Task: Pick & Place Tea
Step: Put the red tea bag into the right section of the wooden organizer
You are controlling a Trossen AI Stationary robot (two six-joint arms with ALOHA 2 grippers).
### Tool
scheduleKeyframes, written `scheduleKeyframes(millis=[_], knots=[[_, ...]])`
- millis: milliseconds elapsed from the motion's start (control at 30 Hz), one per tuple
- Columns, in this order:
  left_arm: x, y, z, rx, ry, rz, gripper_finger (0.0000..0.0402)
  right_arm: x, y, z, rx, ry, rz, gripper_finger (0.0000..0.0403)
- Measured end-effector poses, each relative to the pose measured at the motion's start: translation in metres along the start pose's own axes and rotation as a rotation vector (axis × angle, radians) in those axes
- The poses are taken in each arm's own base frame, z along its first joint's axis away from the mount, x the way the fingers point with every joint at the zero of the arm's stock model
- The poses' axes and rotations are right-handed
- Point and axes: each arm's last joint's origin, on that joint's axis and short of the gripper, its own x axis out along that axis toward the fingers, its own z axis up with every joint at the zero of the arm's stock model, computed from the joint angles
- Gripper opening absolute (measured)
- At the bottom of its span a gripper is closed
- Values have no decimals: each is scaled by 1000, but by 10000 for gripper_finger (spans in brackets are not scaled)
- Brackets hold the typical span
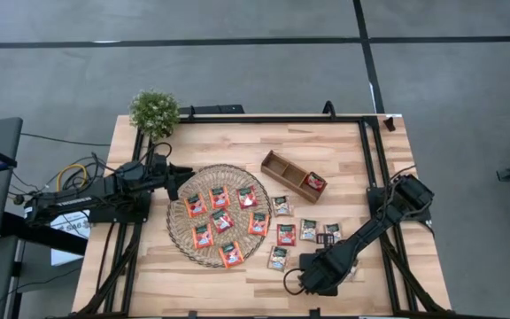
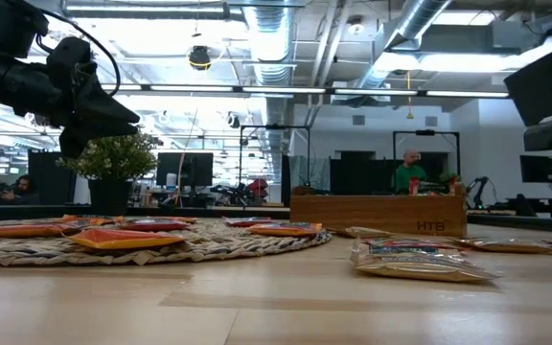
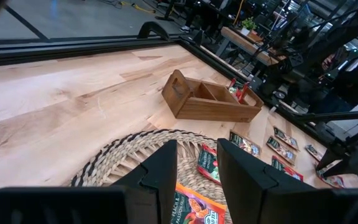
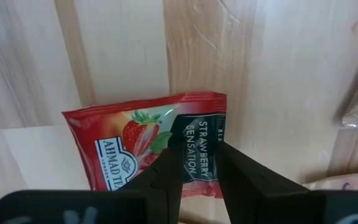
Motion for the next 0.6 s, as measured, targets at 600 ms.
scheduleKeyframes(millis=[600], knots=[[0, 0, 0, 0, 0, 0, 105, 0, -7, 6, 4, 19, 11, 7]])
